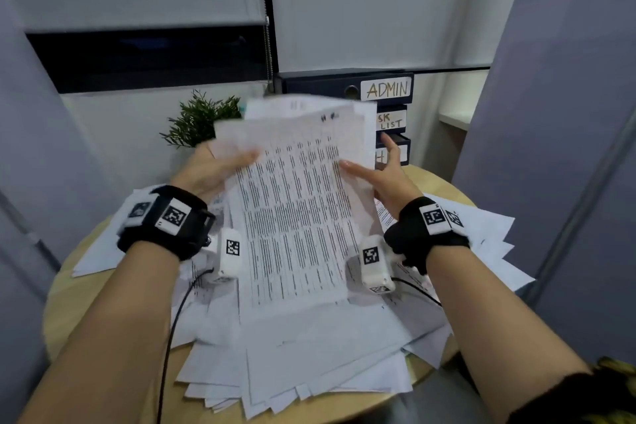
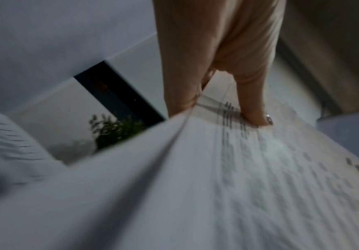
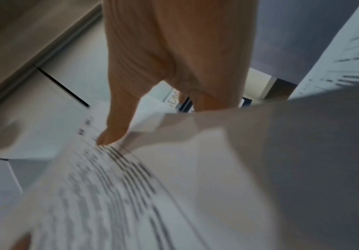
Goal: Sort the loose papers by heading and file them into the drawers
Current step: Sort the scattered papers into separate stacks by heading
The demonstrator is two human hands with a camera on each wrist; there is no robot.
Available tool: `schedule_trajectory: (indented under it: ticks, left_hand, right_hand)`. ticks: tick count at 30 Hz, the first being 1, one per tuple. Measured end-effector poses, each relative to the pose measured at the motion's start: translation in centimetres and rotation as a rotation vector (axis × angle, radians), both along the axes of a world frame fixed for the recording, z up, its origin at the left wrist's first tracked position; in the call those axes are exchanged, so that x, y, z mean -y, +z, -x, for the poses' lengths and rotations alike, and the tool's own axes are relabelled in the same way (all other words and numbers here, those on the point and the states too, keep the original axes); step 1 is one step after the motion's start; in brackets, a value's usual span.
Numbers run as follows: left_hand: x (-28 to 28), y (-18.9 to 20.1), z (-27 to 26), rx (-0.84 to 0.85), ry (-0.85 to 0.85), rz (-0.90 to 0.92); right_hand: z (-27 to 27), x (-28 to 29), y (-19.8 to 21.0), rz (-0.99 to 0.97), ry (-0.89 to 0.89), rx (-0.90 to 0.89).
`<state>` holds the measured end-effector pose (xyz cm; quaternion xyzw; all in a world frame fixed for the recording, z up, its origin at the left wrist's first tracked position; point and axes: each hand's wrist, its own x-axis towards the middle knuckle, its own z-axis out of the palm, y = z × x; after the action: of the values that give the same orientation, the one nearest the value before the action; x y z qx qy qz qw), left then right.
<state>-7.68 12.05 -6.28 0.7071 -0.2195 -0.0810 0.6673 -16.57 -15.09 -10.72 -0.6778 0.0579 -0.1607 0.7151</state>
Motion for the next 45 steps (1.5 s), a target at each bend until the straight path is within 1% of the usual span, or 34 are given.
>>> schedule_trajectory:
  ticks: [3, 4, 7, 9, 11, 13, 16, 19, 21, 24, 26, 28, 30, 31, 32, 34, 36, 38, 40, 41, 43, 45]
  left_hand:
    - [0.9, 3.5, 1.6, 0.194, 0.132, 0.282]
    - [1.3, 4.7, 2.3, 0.257, 0.153, 0.328]
    - [2.4, 7.3, 4.6, 0.478, 0.132, 0.303]
    - [3.0, 8.3, 5.7, 0.623, 0.162, 0.283]
    - [3.6, 8.5, 6.0, 0.684, 0.201, 0.286]
    - [3.8, 8.2, 5.8, 0.669, 0.230, 0.305]
    - [3.9, 6.9, 4.8, 0.562, 0.251, 0.280]
    - [3.8, 4.5, 3.1, 0.446, 0.297, 0.246]
    - [3.5, 3.2, 2.3, 0.363, 0.316, 0.284]
    - [3.4, 2.0, 2.0, 0.333, 0.356, 0.341]
    - [3.7, 0.9, 1.8, 0.307, 0.317, 0.307]
    - [3.9, -0.6, 1.3, 0.206, 0.238, 0.200]
    - [3.7, -1.7, 1.2, 0.130, 0.180, 0.055]
    - [3.7, -2.1, 1.1, 0.126, 0.175, 0.000]
    - [3.8, -2.1, 1.4, 0.136, 0.185, -0.021]
    - [4.3, -1.3, 2.1, 0.138, 0.175, 0.007]
    - [5.0, -0.6, 2.4, 0.130, 0.114, -0.010]
    - [5.5, -0.6, 2.4, 0.091, 0.096, -0.123]
    - [5.6, -1.5, 1.8, 0.022, 0.107, -0.292]
    - [5.6, -1.9, 1.4, 0.009, 0.116, -0.342]
    - [5.3, -1.7, 1.0, 0.023, 0.158, -0.335]
    - [4.5, 0.2, 1.0, 0.076, 0.166, -0.254]
  right_hand:
    - [1.3, -0.3, 2.5, 0.136, 0.116, 0.014]
    - [1.6, -0.8, 3.6, 0.165, 0.112, 0.045]
    - [2.4, -2.1, 7.1, 0.218, 0.034, 0.230]
    - [2.7, -2.6, 9.0, 0.264, 0.004, 0.333]
    - [3.2, -3.1, 10.3, 0.264, 0.000, 0.375]
    - [3.4, -3.3, 10.8, 0.238, -0.014, 0.403]
    - [2.7, -3.0, 10.1, 0.225, -0.013, 0.369]
    - [1.4, -2.5, 7.9, 0.213, 0.028, 0.209]
    - [0.9, -2.3, 6.1, 0.212, 0.078, 0.088]
    - [0.3, -1.6, 2.7, 0.261, 0.211, -0.129]
    - [-0.3, -1.2, 0.6, 0.246, 0.273, -0.223]
    - [-0.6, -1.2, -0.7, 0.178, 0.290, -0.262]
    - [-0.5, -1.3, -0.9, 0.121, 0.290, -0.232]
    - [-0.2, -1.3, -0.6, 0.099, 0.274, -0.180]
    - [0.0, -1.4, -0.2, 0.079, 0.255, -0.111]
    - [0.0, -1.5, 1.0, 0.065, 0.197, 0.000]
    - [-0.5, -2.0, 2.1, 0.061, 0.150, 0.046]
    - [-0.9, -2.6, 2.7, 0.093, 0.128, 0.024]
    - [-0.8, -3.2, 2.5, 0.139, 0.143, -0.053]
    - [-0.8, -3.4, 2.4, 0.171, 0.155, -0.080]
    - [-0.6, -4.0, 3.1, 0.229, 0.161, -0.091]
    - [-0.8, -4.6, 5.4, 0.246, 0.107, -0.042]
